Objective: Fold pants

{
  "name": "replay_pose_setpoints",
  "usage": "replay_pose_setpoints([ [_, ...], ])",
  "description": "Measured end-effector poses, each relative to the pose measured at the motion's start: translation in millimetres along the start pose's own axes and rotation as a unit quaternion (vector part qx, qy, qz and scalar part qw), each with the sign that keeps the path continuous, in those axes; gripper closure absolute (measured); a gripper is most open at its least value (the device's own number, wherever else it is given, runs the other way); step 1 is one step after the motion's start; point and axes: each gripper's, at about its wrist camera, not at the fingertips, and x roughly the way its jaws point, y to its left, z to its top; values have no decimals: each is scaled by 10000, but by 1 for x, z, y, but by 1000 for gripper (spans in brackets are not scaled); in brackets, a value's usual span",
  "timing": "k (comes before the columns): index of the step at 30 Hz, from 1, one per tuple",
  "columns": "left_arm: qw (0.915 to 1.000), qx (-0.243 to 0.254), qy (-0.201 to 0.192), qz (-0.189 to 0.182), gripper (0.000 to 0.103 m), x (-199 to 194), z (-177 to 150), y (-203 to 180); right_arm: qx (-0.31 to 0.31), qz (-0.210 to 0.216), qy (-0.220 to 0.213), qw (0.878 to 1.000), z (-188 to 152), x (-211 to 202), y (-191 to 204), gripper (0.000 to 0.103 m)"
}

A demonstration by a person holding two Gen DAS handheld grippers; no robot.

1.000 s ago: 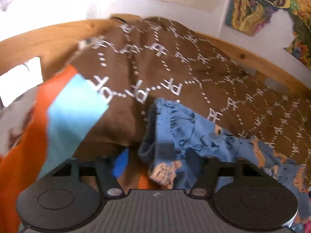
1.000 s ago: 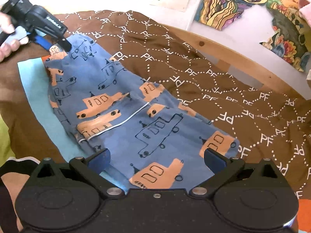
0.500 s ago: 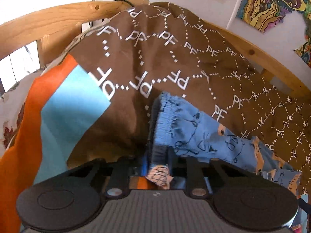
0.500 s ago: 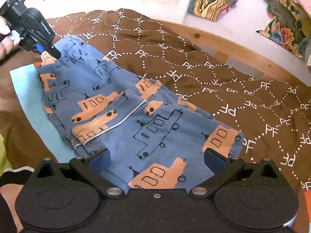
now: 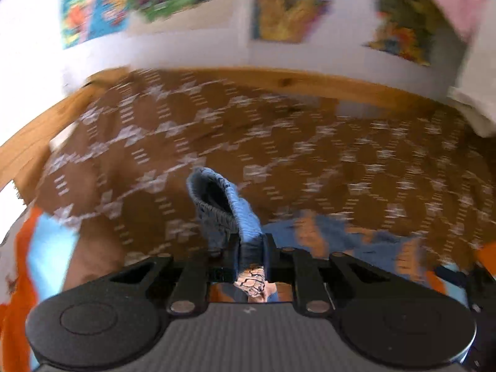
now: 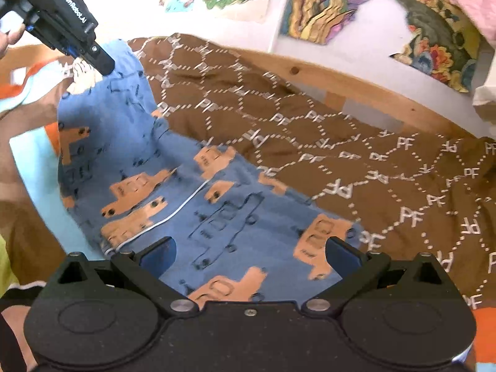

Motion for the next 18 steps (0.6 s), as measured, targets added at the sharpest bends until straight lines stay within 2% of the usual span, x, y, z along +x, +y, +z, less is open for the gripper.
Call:
replay_pose_setpoints([
  [5, 9957, 636, 76, -673, 87, 1, -2, -59, 71, -168, -135, 9997, 3, -13, -42, 1],
  [9, 9874, 1237, 308, -935, 84, 19, -16, -111, 392, -583, -127, 9974, -1, -21, -81, 1],
  [11, 9819, 1452, 437, -1137, 73, 31, -27, -132, 750, -697, -133, 9947, -4, -23, -102, 1],
  [13, 9766, 1615, 491, -1331, 50, 38, -38, -145, 1135, -698, -138, 9910, -7, -25, -117, 1],
  [15, 9723, 1892, 444, -1299, 44, 40, -52, -155, 1514, -589, -154, 9866, -12, -26, -129, 1],
  [18, 9623, 2474, 373, -1068, 41, 41, -74, -160, 1783, -290, -153, 9834, -15, -26, -136, 1],
])
